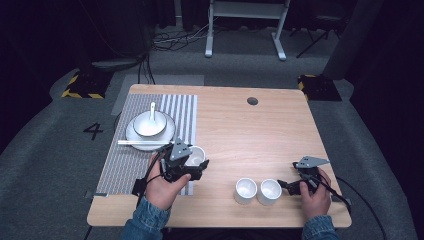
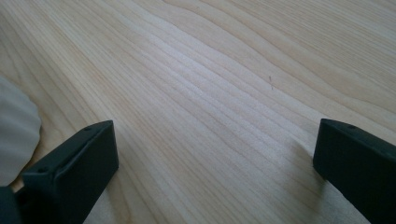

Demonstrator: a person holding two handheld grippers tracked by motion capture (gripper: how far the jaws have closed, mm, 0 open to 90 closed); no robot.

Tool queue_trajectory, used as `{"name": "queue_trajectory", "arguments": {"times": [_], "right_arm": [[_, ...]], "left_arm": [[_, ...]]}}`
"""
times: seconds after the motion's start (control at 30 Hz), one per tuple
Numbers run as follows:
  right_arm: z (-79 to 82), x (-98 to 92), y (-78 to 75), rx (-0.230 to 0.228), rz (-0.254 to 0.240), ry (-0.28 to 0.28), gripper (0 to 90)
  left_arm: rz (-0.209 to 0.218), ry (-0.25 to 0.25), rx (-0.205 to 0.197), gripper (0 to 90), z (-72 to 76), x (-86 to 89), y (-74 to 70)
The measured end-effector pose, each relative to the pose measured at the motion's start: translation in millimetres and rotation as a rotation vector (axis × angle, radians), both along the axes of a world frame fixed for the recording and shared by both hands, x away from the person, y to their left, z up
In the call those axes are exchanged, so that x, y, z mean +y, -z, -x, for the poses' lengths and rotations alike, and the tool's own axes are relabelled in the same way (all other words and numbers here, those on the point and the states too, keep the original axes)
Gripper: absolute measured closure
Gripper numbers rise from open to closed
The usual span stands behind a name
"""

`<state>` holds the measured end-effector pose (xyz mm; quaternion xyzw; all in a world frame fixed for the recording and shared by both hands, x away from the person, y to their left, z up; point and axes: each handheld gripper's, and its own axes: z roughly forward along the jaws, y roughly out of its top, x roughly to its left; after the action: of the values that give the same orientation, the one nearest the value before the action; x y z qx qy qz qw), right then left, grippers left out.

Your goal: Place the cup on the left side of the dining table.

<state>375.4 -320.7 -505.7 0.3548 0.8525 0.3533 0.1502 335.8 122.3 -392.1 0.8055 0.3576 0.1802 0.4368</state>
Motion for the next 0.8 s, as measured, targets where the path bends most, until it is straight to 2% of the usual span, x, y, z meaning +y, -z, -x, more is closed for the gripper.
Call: {"name": "queue_trajectory", "arguments": {"times": [0.2,0.33,0.67,0.8], "right_arm": [[0.0,0.0,0.0,0.000,0.000,0.000,0.0],[0.0,0.0,0.0,0.000,0.000,0.000,0.1],[-0.1,0.0,0.0,0.000,-0.001,-0.001,0.1],[-0.1,0.0,0.0,0.000,-0.001,-0.001,0.1]], "left_arm": [[0.011,-0.042,-0.008,26.8,-5.3,6.3,-0.1],[0.003,-0.077,-0.014,26.8,-9.6,12.0,1.6],[0.004,-0.145,-0.006,26.8,-20.8,29.0,8.1],[0.002,-0.180,0.012,26.8,-28.5,36.7,14.8]]}}
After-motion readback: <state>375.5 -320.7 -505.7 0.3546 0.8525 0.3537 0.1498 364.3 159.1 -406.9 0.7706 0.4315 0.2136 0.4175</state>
